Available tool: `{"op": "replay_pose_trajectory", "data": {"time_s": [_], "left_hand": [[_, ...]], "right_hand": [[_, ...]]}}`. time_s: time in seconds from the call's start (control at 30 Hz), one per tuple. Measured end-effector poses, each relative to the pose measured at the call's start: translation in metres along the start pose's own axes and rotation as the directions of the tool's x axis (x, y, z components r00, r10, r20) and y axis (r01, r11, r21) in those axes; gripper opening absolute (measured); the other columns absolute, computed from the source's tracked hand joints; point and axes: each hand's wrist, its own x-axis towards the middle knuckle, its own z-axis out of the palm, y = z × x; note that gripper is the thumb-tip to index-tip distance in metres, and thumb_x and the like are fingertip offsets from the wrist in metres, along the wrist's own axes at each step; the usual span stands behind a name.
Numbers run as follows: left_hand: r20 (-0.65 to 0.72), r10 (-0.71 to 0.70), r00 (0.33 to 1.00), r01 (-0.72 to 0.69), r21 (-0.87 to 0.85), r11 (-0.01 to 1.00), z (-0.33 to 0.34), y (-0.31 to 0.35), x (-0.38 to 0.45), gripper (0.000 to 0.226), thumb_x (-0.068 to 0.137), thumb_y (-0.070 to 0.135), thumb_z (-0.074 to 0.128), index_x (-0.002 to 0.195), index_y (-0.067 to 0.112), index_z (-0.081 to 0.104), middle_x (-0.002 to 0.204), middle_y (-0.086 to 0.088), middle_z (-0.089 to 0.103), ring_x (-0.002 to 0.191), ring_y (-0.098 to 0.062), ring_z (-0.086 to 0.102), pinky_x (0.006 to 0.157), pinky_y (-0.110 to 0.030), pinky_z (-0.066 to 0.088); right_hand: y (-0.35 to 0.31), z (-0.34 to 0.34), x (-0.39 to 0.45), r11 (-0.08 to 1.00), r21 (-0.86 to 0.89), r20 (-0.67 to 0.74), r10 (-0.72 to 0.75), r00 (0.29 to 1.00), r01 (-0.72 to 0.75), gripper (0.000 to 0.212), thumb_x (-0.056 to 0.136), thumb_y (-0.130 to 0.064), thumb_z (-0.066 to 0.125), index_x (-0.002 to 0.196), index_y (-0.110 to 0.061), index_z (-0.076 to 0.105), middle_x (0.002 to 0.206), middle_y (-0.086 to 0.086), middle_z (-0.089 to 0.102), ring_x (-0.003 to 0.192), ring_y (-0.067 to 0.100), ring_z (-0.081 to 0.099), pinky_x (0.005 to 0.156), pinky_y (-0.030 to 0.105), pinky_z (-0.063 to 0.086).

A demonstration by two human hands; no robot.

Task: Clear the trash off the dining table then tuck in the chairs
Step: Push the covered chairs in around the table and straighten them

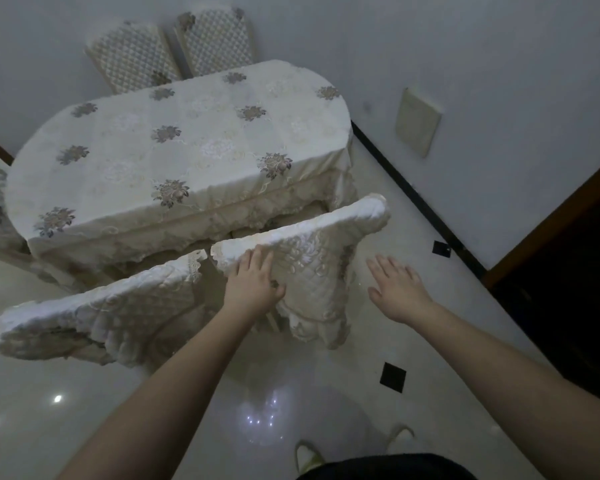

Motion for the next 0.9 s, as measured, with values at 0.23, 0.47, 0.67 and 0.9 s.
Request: {"op": "replay_pose_trajectory", "data": {"time_s": [0.23,0.47,0.67,0.9], "left_hand": [[-0.184,0.265,0.947,-0.261,0.043,0.964,-0.01,0.084,-0.016,0.071,0.088,0.058,0.029,0.15,0.026,0.029,0.156,-0.004,0.032,0.142,-0.023,0.031,0.113,-0.043,0.03],[-0.221,0.37,0.902,-0.365,0.064,0.929,-0.023,0.198,-0.001,0.061,0.088,0.054,0.038,0.141,0.026,0.047,0.146,-0.003,0.046,0.137,-0.022,0.04,0.109,-0.043,0.035],[-0.196,0.352,0.915,-0.354,0.03,0.935,-0.028,0.284,0.012,0.06,0.087,0.055,0.039,0.139,0.026,0.049,0.145,-0.004,0.049,0.135,-0.023,0.043,0.109,-0.044,0.037],[-0.226,0.399,0.889,-0.405,0.023,0.914,-0.05,0.343,0.042,0.062,0.088,0.058,0.035,0.141,0.027,0.046,0.143,-0.001,0.051,0.135,-0.021,0.043,0.107,-0.049,0.037]], "right_hand": [[0.062,-0.014,-0.046,0.998,0.045,-0.151,0.054,0.987,-0.048,0.059,0.101,-0.045,0.025,0.154,-0.028,0.006,0.162,-0.002,0.007,0.148,0.018,0.002,0.118,0.041,0.003],[0.147,-0.031,-0.098,0.994,0.075,-0.271,0.095,0.958,-0.078,0.057,0.1,-0.047,0.022,0.154,-0.029,0.011,0.161,-0.003,0.015,0.148,0.018,0.007,0.118,0.039,0.004],[0.226,-0.042,-0.122,0.987,0.093,-0.257,0.154,0.954,-0.134,0.058,0.101,-0.048,0.022,0.153,-0.031,0.006,0.161,-0.005,0.011,0.148,0.016,0.005,0.117,0.037,0.0],[0.284,-0.06,-0.115,0.967,0.171,-0.186,0.222,0.957,-0.191,0.059,0.1,-0.051,0.022,0.153,-0.035,0.002,0.162,-0.007,0.006,0.148,0.016,0.003,0.117,0.04,0.0]]}}
